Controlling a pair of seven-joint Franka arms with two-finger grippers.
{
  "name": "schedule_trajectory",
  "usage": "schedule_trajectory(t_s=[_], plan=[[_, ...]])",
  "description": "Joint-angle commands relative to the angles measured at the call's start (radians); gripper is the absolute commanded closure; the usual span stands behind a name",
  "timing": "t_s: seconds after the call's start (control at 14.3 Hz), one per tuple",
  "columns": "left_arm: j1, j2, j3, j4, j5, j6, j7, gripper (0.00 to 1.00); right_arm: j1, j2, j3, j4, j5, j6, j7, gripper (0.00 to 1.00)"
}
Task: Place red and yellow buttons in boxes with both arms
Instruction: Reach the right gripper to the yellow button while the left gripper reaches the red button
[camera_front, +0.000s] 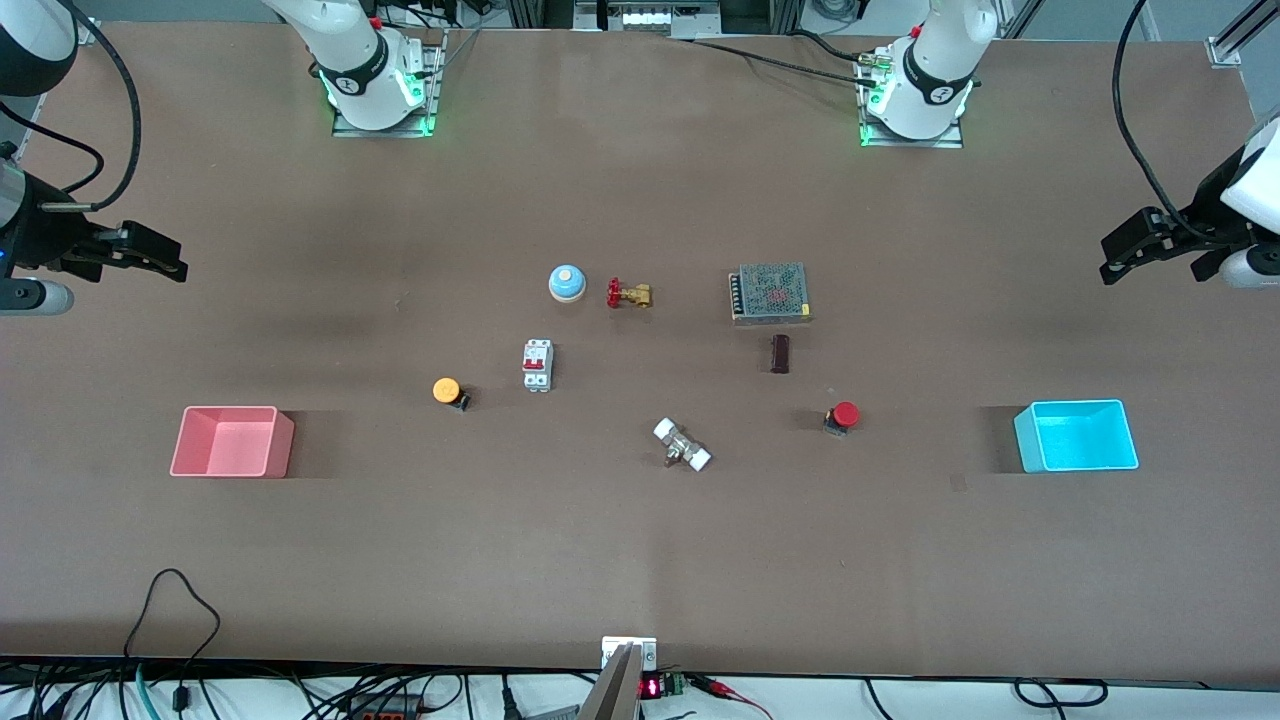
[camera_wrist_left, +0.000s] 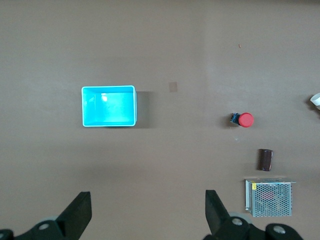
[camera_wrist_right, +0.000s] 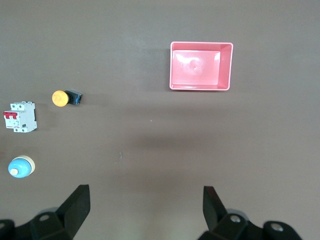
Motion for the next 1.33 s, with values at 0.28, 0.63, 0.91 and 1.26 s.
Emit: schedule_trajectory(t_s=[0.28, 0.63, 0.91, 1.26], plan=[[0.002, -0.024, -0.003, -0.033, -0.004, 0.015, 0.012, 0.00, -0.002, -0.017, 0.006, -0.012, -0.012, -0.005, -0.012, 0.00], [-0.006, 0.016, -0.003, -0.014, -0.004, 0.015, 0.014, 0.00, 0.012, 0.018, 0.006, -0.008, 0.001, 0.032, 0.002, 0.00], [-0.032, 0.155, -0.017, 0.055, 0.017, 0.015, 0.006, 0.00, 0.031, 0.068, 0.006, -0.004, 0.002, 0.067, 0.005, 0.00], [-0.040, 0.319, -0.066, 0.114, 0.020, 0.015, -0.012, 0.00, 0.108, 0.190, 0.007, -0.004, 0.129, 0.157, 0.071, 0.00]])
